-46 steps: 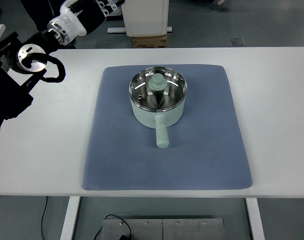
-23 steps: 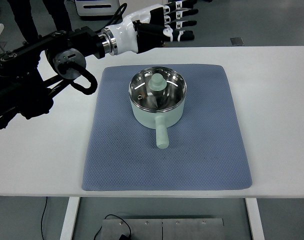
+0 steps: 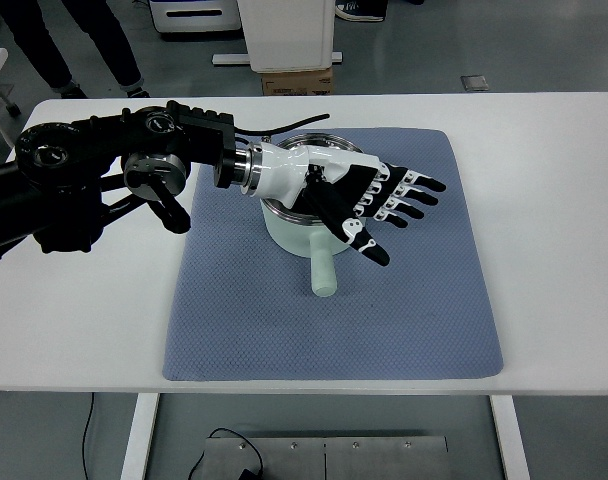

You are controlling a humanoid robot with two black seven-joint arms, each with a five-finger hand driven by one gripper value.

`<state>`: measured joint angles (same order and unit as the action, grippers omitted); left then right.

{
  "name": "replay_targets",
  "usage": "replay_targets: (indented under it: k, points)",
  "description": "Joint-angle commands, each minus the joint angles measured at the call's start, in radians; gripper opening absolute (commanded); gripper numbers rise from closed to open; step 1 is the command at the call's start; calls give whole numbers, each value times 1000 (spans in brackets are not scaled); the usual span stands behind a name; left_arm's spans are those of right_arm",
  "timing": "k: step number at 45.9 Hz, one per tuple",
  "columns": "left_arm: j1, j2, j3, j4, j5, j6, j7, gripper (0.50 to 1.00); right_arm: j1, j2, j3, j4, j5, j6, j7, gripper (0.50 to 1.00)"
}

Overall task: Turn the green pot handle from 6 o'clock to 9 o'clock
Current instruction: 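Reach the left hand over the pot rim toward the green handle, then press the left hand against the green handle, pushing it sideways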

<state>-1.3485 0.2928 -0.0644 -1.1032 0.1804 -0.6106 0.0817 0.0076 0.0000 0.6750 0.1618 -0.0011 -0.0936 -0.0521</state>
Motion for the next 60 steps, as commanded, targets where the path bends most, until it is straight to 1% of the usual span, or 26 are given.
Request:
replay_targets:
  k: [1,4,13,21,36,60]
  points:
    - [-17,2,40,2,4,0,24,1000,0,0,0,1,0,0,0,1000]
    - [-27,3,67,2,21,0,33,1000,0,0,0,-1,0,0,0,1000]
    - [-32,2,84,2,57,0,35,1000,0,0,0,-1,0,0,0,1000]
    - [-57,3,121,0,57,0,67,1000,0,0,0,-1,0,0,0,1000]
    - [-61,15,141,-75,56,0,69,1000,0,0,0,-1,0,0,0,1000]
    - [-112,29,230,-86,57,0,69,1000,0,0,0,1,0,0,0,1000]
